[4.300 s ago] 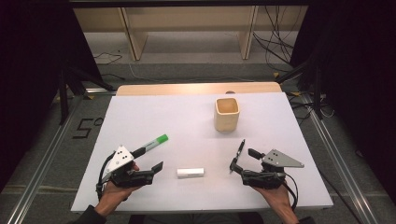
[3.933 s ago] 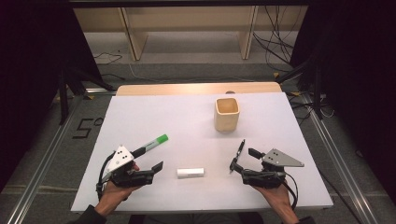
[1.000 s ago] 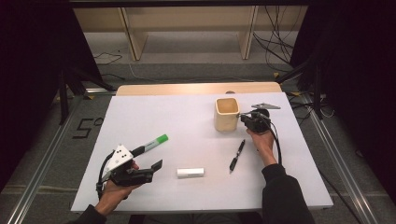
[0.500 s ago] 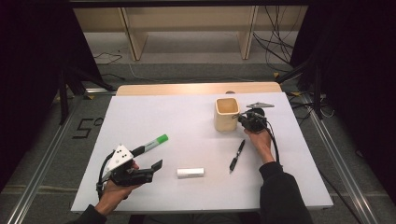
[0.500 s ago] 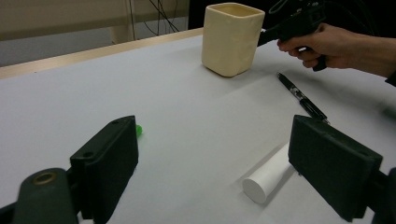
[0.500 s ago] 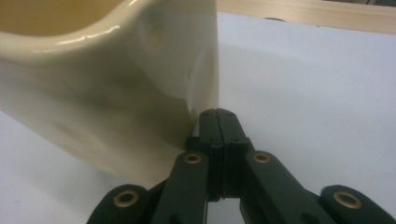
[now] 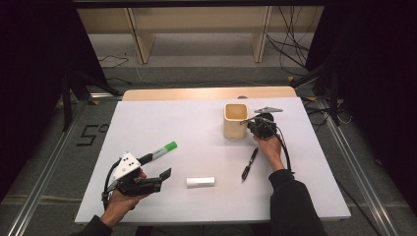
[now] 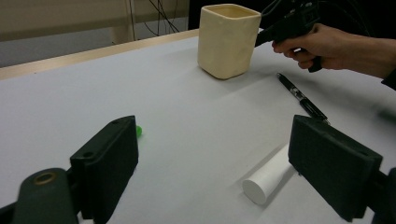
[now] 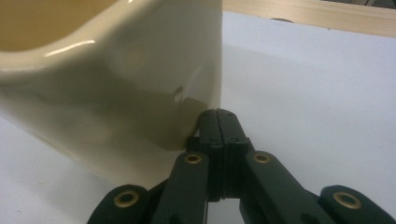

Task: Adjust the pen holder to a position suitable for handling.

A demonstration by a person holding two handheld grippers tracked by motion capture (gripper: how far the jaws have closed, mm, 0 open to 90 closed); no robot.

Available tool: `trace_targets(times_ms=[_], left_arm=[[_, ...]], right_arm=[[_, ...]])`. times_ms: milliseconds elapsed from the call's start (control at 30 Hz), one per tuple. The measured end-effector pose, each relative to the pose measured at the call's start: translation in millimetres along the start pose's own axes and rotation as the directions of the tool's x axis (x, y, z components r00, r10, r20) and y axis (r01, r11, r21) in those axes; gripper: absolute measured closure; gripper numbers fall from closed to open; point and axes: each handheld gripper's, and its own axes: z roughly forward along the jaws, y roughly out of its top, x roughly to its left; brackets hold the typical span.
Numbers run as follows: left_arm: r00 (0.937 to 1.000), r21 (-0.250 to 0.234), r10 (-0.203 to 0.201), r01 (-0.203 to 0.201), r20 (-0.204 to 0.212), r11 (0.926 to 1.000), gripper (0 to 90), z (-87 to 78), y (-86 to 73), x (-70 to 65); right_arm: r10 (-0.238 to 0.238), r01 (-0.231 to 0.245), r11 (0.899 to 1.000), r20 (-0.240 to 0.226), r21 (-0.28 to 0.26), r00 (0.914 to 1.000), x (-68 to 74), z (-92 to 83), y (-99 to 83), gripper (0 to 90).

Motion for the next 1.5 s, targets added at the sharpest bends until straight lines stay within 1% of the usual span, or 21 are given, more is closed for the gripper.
trace_targets(times_ms=[133, 300, 333, 567, 600, 633, 933, 1033, 1200, 1333, 1500], left_arm=[[1.0000, -0.001, -0.002, 0.002, -0.001, 1.0000, 15.4, 0.7, -0.1, -0.2], [1.0000, 0.000, 0.001, -0.001, 0.000, 1.0000, 15.4, 0.8, 0.1, -0.5], [1.0000, -0.001, 0.000, 0.000, 0.000, 1.0000, 15.4, 0.8, 0.1, -0.5], [1.0000, -0.001, 0.002, -0.002, 0.001, 1.0000, 15.4, 0.4, 0.2, 0.0], [1.0000, -0.001, 0.001, -0.001, 0.001, 1.0000, 15.4, 0.4, 0.2, 0.0], [1.0000, -0.002, 0.001, -0.001, 0.002, 1.0000, 15.4, 0.3, 0.2, 0.1], [1.0000, -0.003, 0.002, -0.002, 0.004, 1.0000, 15.4, 0.0, 0.5, -0.1], [1.0000, -0.002, 0.002, -0.002, 0.005, 1.0000, 15.4, -0.2, 0.6, 0.0], [1.0000, -0.003, 0.002, -0.002, 0.006, 1.0000, 15.4, -0.5, 0.7, -0.2], [1.0000, -0.004, -0.001, 0.001, 0.005, 1.0000, 15.4, -0.3, 0.7, -0.1], [1.0000, -0.003, 0.003, -0.002, 0.007, 1.0000, 15.4, -0.2, 0.6, -0.2]], right_arm=[[-0.004, 0.004, 1.000, -0.002, -0.005, 1.0000, 5.1, 2.8, 0.9, 90.0], [-0.015, 0.015, 1.000, -0.007, 0.005, 0.9999, 13.2, 7.8, 5.7, 90.0], [-0.024, 0.024, 1.000, -0.005, 0.006, 0.9997, 15.2, 9.1, 6.7, 90.0], [-0.041, 0.041, 0.999, -0.029, 0.009, 0.9988, 33.2, 20.3, 14.1, 90.0], [-0.051, 0.051, 0.999, -0.033, 0.010, 0.9982, 38.6, 23.3, 16.4, 90.0], [-0.051, 0.051, 0.999, -0.033, 0.010, 0.9982, 38.6, 23.3, 16.4, 90.0], [-0.080, 0.082, 0.997, -0.055, 0.018, 0.9953, 60.1, 35.2, 25.3, 90.0], [-0.081, 0.082, 0.996, -0.059, 0.022, 0.9950, 62.7, 36.7, 26.7, 90.0], [-0.096, 0.097, 0.995, -0.068, 0.022, 0.9931, 68.5, 40.4, 29.2, 90.0], [-0.082, 0.084, 0.996, -0.070, 0.019, 0.9941, 68.0, 41.2, 29.3, 90.0], [-0.084, 0.085, 0.996, -0.069, 0.022, 0.9941, 68.0, 41.5, 30.4, 90.0]])
